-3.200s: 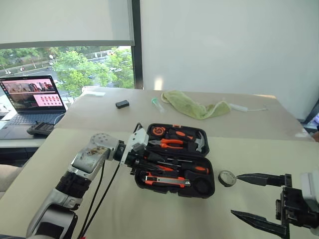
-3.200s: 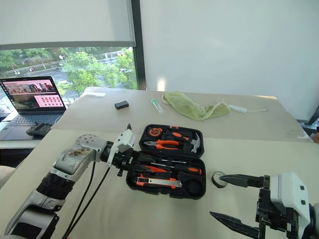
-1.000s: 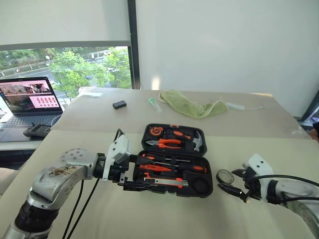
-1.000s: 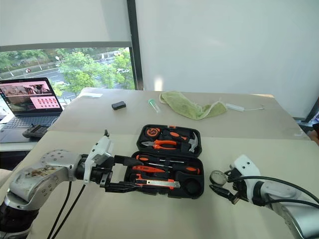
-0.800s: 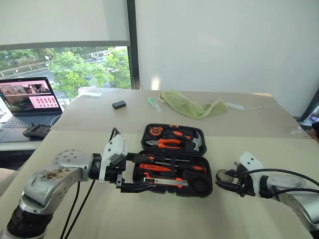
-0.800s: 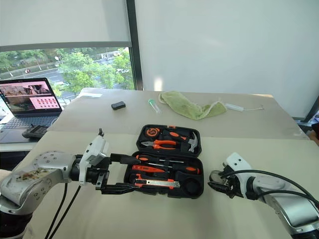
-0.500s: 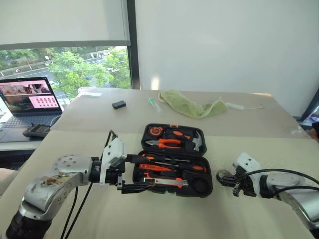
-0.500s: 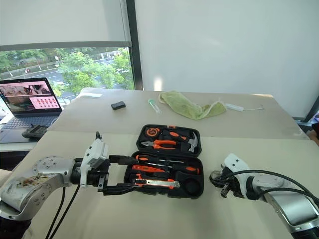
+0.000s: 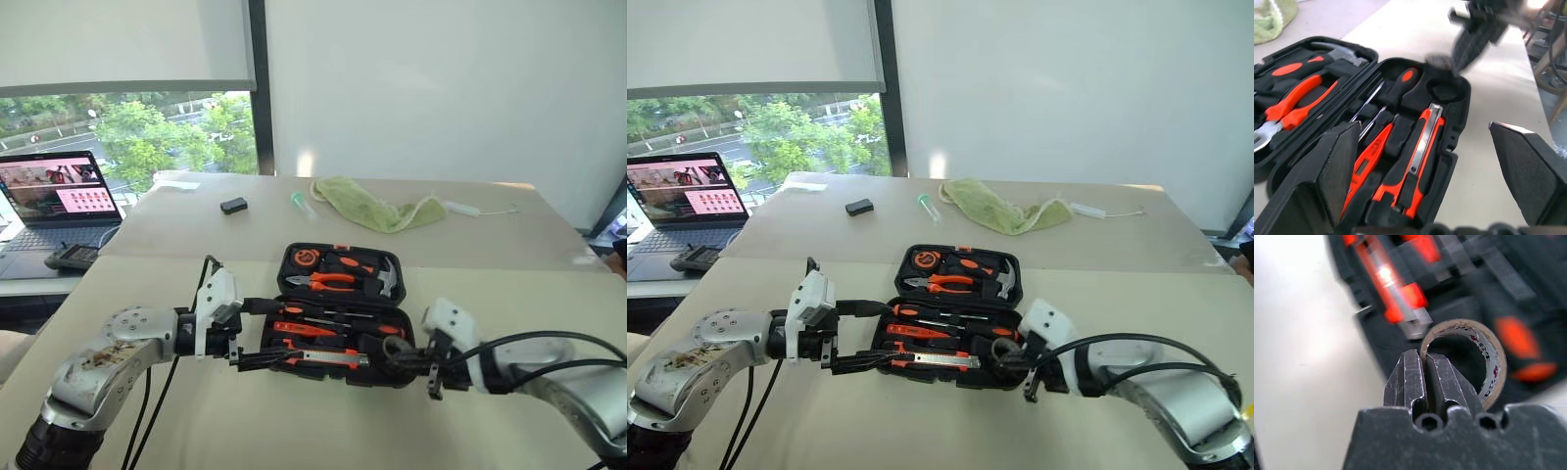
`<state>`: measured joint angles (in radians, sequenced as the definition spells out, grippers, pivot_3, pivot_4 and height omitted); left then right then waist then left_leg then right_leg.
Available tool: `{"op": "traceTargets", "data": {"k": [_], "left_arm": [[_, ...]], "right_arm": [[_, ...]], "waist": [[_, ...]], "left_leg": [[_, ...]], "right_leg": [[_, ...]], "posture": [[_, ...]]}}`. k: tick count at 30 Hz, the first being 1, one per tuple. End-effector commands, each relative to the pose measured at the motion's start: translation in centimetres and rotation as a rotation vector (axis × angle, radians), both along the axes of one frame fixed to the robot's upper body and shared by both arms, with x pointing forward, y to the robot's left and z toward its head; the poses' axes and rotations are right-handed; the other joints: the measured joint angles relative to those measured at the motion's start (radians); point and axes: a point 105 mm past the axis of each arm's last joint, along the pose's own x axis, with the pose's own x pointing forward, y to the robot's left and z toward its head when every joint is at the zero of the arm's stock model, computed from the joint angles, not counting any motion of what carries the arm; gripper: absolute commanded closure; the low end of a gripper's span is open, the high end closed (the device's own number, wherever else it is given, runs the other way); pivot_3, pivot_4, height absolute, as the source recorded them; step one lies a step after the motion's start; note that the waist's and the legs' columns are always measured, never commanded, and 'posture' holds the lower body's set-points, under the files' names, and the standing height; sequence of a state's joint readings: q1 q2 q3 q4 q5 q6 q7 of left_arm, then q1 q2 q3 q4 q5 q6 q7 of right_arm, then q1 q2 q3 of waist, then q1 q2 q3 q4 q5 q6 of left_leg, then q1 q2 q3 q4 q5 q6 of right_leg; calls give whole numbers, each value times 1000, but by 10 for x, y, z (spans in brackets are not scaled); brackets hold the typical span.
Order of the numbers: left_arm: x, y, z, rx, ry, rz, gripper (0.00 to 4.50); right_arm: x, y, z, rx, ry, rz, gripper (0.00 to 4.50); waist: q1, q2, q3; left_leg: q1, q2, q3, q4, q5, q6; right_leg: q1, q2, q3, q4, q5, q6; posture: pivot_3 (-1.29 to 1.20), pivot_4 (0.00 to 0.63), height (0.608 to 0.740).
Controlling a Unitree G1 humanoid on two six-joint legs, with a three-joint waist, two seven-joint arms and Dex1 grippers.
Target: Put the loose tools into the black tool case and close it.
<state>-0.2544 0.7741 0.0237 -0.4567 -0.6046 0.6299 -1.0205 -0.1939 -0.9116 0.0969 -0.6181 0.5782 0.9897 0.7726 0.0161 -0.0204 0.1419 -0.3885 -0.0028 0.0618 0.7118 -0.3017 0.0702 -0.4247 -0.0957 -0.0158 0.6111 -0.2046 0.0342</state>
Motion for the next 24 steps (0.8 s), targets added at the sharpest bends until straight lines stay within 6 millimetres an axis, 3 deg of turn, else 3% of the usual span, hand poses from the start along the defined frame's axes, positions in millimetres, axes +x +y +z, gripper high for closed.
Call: {"op": "traceTargets", "data": {"k": [1, 7, 15, 21, 24], "left_arm": [[1, 6, 9, 1, -51, 31, 0], [1, 9, 8, 10, -58, 59, 0], [3, 12, 4, 14, -50, 83, 0], [12, 15, 2, -8, -28, 138, 0], [30, 20, -3, -30, 46, 268, 0]], "right_arm": [[1, 4, -7, -41, 13, 11, 4456], [0, 0, -22, -106, 57, 36, 4456], [4, -4, -8, -84, 22, 17, 1869], [-2, 5, 21, 59, -52, 24, 1869], [17, 4, 50, 229, -154, -86, 1869]], "waist": [[-3, 0, 0], [-7, -1, 0], [1, -1, 0], [-2, -1, 0], [-3, -1, 0]], "left_leg": [[0, 0, 0, 0, 0, 0], [3, 1, 0, -1, 0, -1], [3, 1, 0, 0, 1, -1], [0, 1, 0, -1, 0, -2], [0, 1, 0, -1, 0, -1]], "right_leg": [[0, 0, 0, 0, 0, 0], [2, 1, 0, 0, 0, -1], [2, 1, 0, 0, 1, -2], [0, 0, -1, 0, 1, -1], [0, 0, 0, 0, 1, -1]], "posture": [[0, 150, 740], [0, 150, 740], [0, 150, 740], [0, 150, 740], [0, 150, 740]]}}
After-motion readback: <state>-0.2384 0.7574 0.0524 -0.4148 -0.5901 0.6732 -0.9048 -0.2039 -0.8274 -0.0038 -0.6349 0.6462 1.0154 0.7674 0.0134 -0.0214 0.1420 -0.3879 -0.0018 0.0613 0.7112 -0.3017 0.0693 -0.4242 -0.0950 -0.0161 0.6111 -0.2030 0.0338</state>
